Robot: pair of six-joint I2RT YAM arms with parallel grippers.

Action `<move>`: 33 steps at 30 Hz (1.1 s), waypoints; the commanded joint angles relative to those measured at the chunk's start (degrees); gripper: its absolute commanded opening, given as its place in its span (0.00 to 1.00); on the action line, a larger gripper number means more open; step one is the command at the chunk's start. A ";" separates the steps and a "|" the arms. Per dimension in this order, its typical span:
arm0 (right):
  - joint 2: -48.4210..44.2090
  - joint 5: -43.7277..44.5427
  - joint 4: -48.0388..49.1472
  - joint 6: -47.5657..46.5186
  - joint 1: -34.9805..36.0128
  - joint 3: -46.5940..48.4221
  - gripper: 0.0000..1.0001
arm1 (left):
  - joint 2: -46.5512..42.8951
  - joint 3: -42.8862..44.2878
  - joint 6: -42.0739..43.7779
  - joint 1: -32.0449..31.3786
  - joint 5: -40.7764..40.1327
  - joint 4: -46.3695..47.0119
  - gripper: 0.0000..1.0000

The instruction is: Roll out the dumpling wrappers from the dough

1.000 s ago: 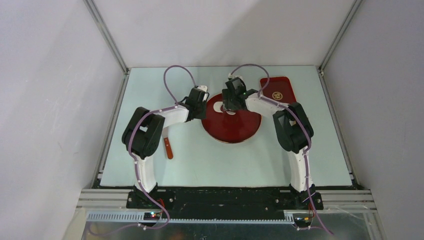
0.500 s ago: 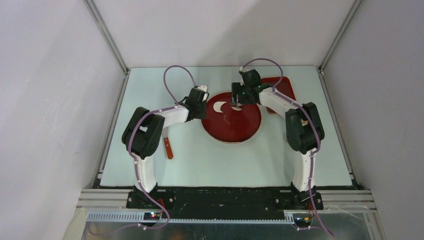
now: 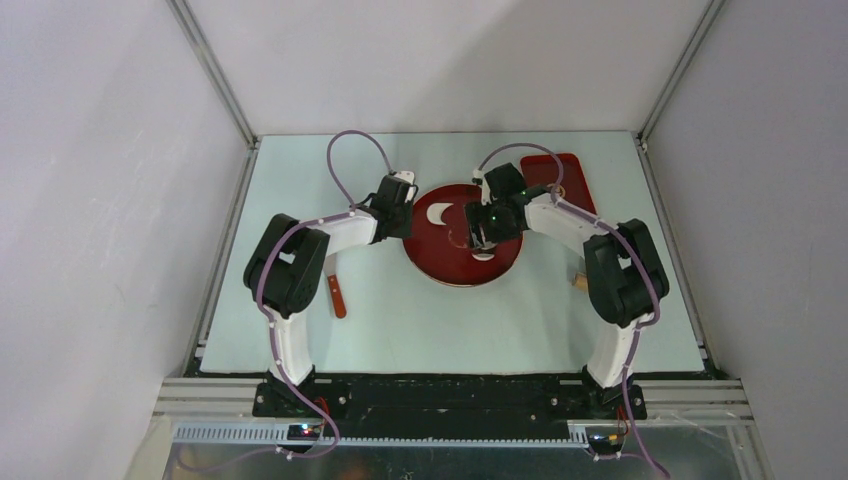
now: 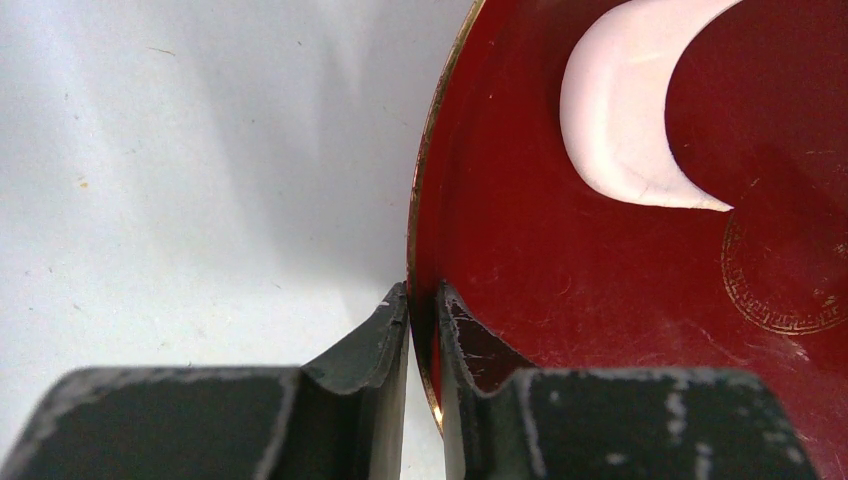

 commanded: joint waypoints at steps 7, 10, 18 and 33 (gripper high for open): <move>-7.90 -7.77 -2.12 -2.85 -1.32 0.81 0.00 | 0.25 1.93 -0.68 0.21 0.36 0.54 0.20; -7.01 -8.40 -3.89 -4.02 -1.26 2.03 0.00 | 0.23 1.91 -0.68 0.24 0.35 0.56 0.20; -3.46 -13.22 -8.71 -3.43 -4.23 6.82 0.00 | 0.16 1.91 -0.62 0.24 0.04 0.55 0.20; 4.33 -16.29 -15.65 -3.71 -3.93 12.31 0.00 | 0.10 1.84 -0.62 0.23 0.02 0.57 0.20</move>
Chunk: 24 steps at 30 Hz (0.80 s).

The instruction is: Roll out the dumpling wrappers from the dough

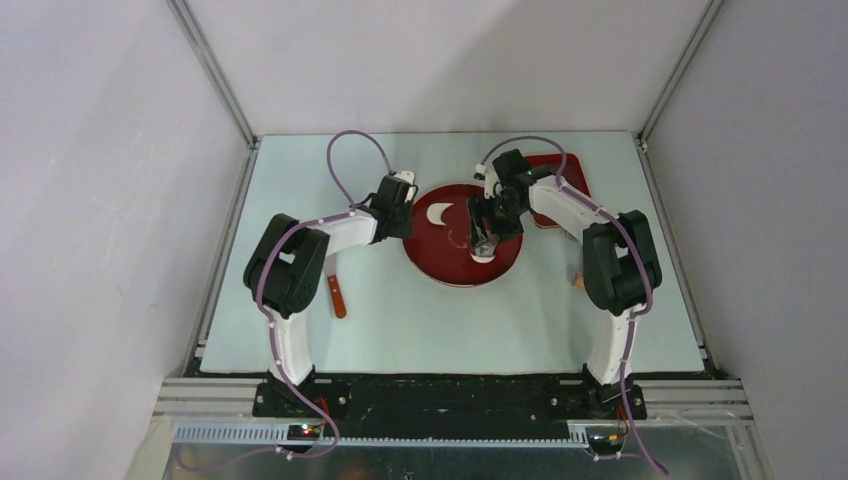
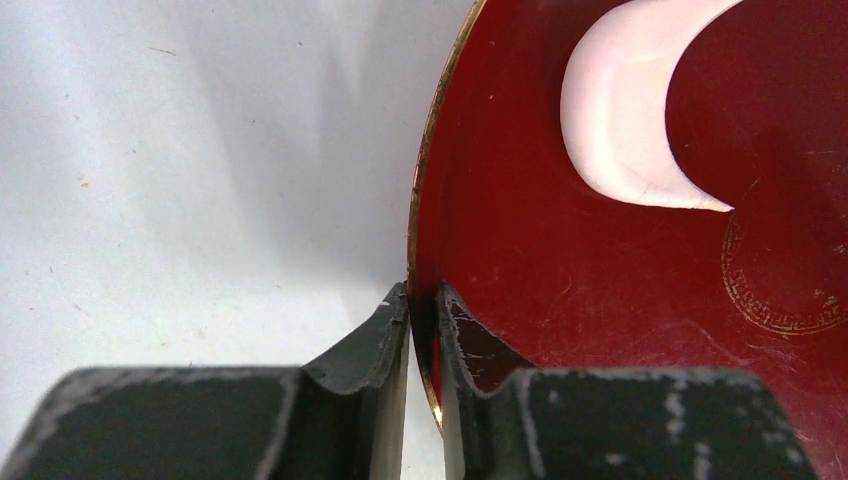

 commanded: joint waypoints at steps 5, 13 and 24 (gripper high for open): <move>-2.99 -3.19 1.49 0.54 -0.08 0.92 0.00 | 0.03 1.87 -0.62 0.26 0.00 0.62 0.20; 3.30 -10.79 -5.36 1.14 -2.84 6.82 0.00 | 0.08 1.83 -0.62 0.31 -0.05 0.58 0.20; 9.02 -13.99 -10.48 2.54 -5.22 11.30 0.00 | 0.19 1.89 -0.70 0.27 -0.02 0.60 0.20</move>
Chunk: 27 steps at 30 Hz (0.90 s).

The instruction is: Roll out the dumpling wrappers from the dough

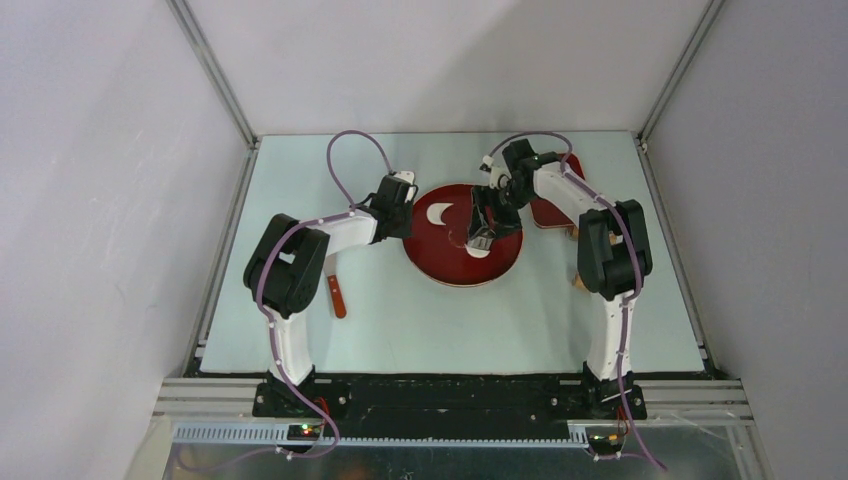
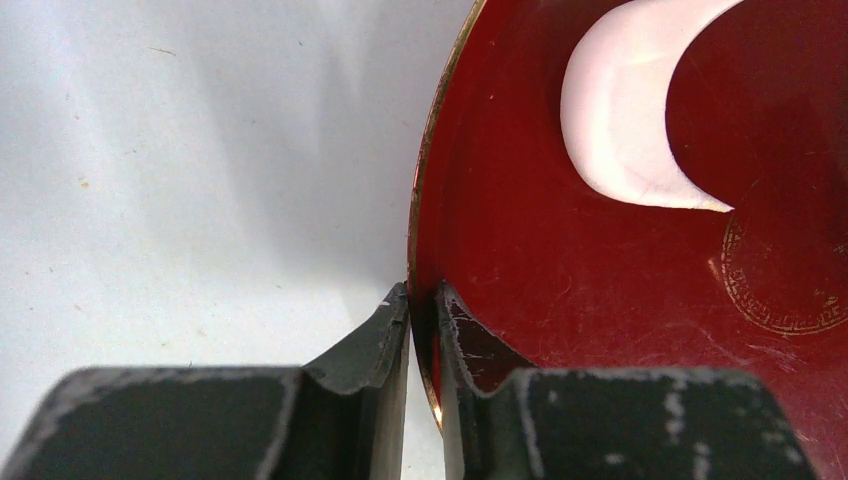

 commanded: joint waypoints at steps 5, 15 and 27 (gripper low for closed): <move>5.10 -1.77 -4.30 1.05 -1.24 2.83 0.00 | 0.25 1.91 -0.69 0.28 -0.09 0.56 0.20; 3.97 -7.68 -4.81 0.96 -1.82 4.10 0.00 | 0.23 2.00 -0.78 0.33 0.04 0.62 0.20; 4.36 3.73 -5.57 -0.13 -0.76 3.40 0.00 | 0.25 1.94 -0.77 0.34 0.02 0.58 0.20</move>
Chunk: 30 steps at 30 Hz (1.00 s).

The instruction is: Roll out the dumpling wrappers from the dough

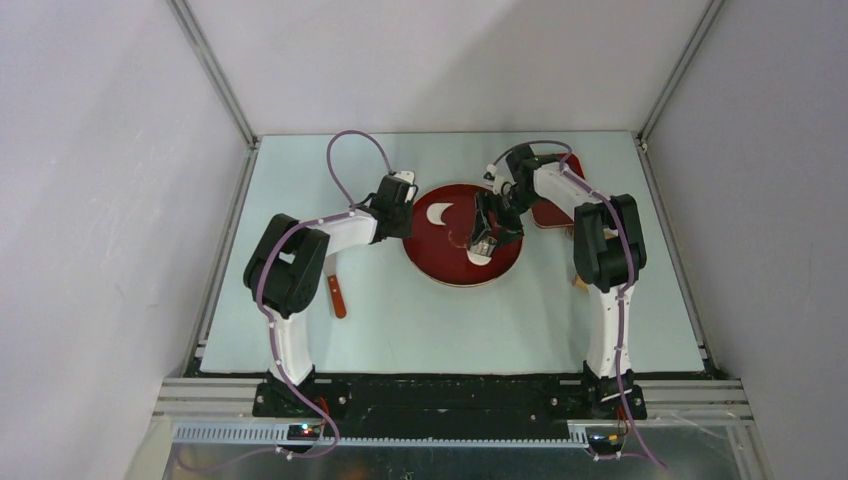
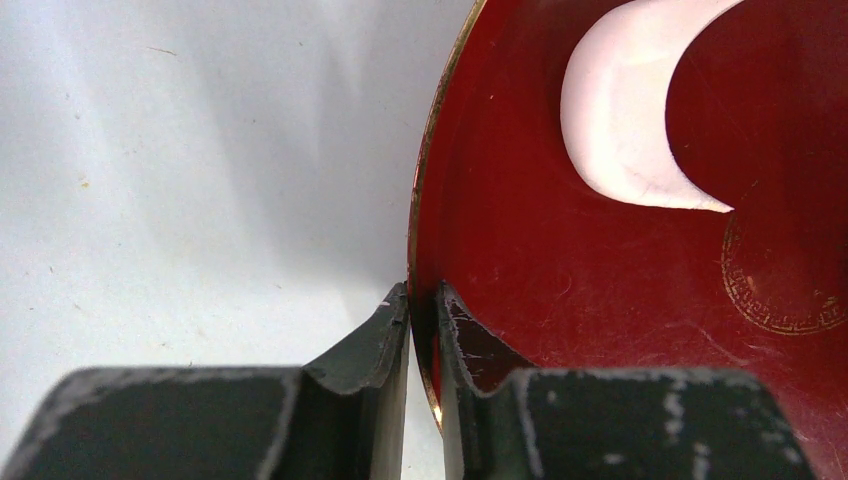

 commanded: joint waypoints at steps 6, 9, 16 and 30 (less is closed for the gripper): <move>-2.51 0.26 -1.83 -0.90 1.03 4.08 0.00 | 0.17 1.91 -0.70 0.28 -0.01 0.60 0.20; -2.90 -3.76 -2.31 -1.06 0.75 4.79 0.00 | 0.18 1.91 -0.70 0.28 0.04 0.59 0.20; -2.22 -6.28 -2.06 -1.19 -0.01 4.19 0.00 | 0.18 1.90 -0.70 0.28 0.02 0.56 0.20; 0.12 -8.21 -2.86 -1.28 -0.42 5.75 0.00 | 0.18 1.82 -0.77 0.28 0.10 0.64 0.20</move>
